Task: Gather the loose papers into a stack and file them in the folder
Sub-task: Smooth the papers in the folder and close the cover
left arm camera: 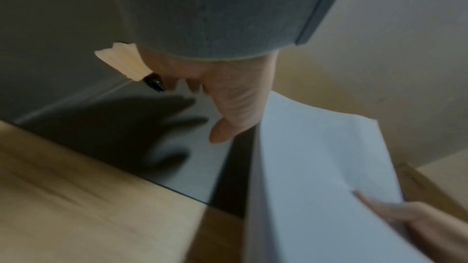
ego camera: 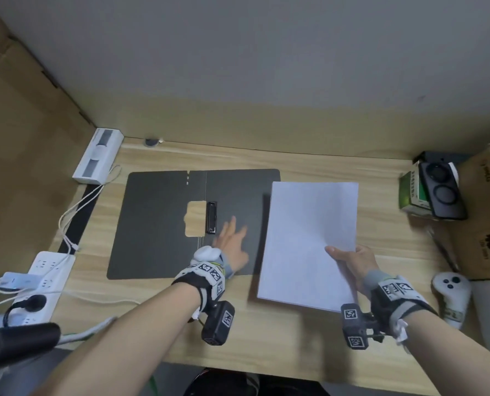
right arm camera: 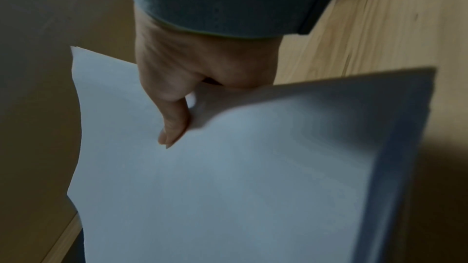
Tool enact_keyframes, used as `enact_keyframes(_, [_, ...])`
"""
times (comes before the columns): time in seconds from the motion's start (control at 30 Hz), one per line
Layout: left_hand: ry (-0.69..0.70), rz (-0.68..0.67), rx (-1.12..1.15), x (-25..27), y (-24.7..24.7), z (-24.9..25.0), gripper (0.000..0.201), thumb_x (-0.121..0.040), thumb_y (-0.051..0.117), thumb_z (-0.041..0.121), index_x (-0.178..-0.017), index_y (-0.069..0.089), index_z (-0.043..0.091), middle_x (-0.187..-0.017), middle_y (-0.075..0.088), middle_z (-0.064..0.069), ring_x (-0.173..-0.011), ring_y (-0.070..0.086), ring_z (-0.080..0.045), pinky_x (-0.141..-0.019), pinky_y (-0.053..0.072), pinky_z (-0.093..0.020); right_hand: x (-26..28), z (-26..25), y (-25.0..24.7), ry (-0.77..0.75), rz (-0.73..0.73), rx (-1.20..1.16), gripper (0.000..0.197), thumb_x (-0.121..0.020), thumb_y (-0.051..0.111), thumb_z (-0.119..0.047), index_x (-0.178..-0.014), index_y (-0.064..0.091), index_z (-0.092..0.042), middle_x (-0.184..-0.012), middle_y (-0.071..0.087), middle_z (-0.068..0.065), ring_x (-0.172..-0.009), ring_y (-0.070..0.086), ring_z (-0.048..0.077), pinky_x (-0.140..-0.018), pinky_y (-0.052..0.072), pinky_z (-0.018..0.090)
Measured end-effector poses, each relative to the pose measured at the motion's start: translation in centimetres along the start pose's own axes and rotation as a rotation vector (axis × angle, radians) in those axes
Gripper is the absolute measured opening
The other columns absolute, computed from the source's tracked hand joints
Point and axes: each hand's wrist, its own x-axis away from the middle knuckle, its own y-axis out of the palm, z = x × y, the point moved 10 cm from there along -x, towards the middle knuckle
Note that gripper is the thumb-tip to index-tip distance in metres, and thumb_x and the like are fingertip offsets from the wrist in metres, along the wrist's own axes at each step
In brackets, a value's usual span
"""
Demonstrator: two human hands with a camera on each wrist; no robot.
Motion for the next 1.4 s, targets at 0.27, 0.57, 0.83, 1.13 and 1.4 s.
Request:
enact_keyframes(0.27, [0.162, -0.214, -0.340, -0.3, 3.0, 0.3, 0.064, -0.084, 0.045, 0.013, -0.145, 0.034, 0.029, -0.162, 0.000, 0.003, -0.149, 0.001, -0.028, -0.110, 0.034, -0.048, -1.0, -0.3, 3.1, 0.003, -0.046, 0.007, 0.018, -0.075, 0.080, -0.002, -0.089, 0.070, -0.001, -0.088, 0.074, 0.013, -0.079, 0.070, 0.028, -0.074, 0.056, 0.031])
enact_keyframes(0.57, [-0.082, 0.181, 0.051, -3.4, -5.4, -3.1, 0.023, -0.085, 0.047, 0.015, -0.103, 0.061, 0.017, -0.105, 0.065, -0.002, -0.094, 0.061, -0.027, -0.068, 0.044, -0.030, -2.8, -0.3, 5.5, 0.041, -0.058, 0.024, 0.022, -0.072, 0.083, -0.005, -0.090, 0.071, -0.004, -0.084, 0.075, 0.010, -0.072, 0.071, 0.025, -0.067, 0.057, 0.030])
enact_keyframes(0.83, [-0.128, 0.077, -0.186, -5.6, -4.4, -4.0, 0.046, -0.089, 0.047, 0.055, -0.082, 0.057, 0.010, -0.081, 0.061, -0.008, -0.069, 0.053, -0.026, -0.059, 0.036, -0.029, -4.0, 0.5, 8.5, 0.051, -0.088, 0.076, 0.018, -0.071, 0.084, -0.006, -0.084, 0.072, -0.006, -0.083, 0.076, 0.009, -0.071, 0.071, 0.025, -0.070, 0.056, 0.031])
enact_keyframes(1.13, [0.002, -0.062, -0.294, -7.1, -3.4, -3.3, 0.035, -0.099, 0.035, 0.022, -0.103, 0.064, 0.003, -0.095, 0.060, -0.013, -0.080, 0.043, -0.021, -0.073, 0.034, -0.024, -5.2, 1.3, 9.5, 0.090, -0.078, 0.033, 0.019, -0.071, 0.084, -0.006, -0.086, 0.073, -0.005, -0.090, 0.076, 0.009, -0.081, 0.071, 0.027, -0.079, 0.054, 0.033])
enact_keyframes(1.4, [-0.043, -0.145, -0.128, -7.3, -3.5, -4.6, 0.045, -0.098, 0.036, 0.016, -0.058, 0.020, 0.023, -0.091, 0.042, -0.008, -0.085, 0.038, -0.019, -0.076, 0.029, -0.027, -4.9, 0.7, 11.2, 0.071, -0.106, 0.097, 0.018, -0.071, 0.083, -0.005, -0.086, 0.073, -0.004, -0.080, 0.075, 0.010, -0.068, 0.070, 0.026, -0.066, 0.055, 0.028])
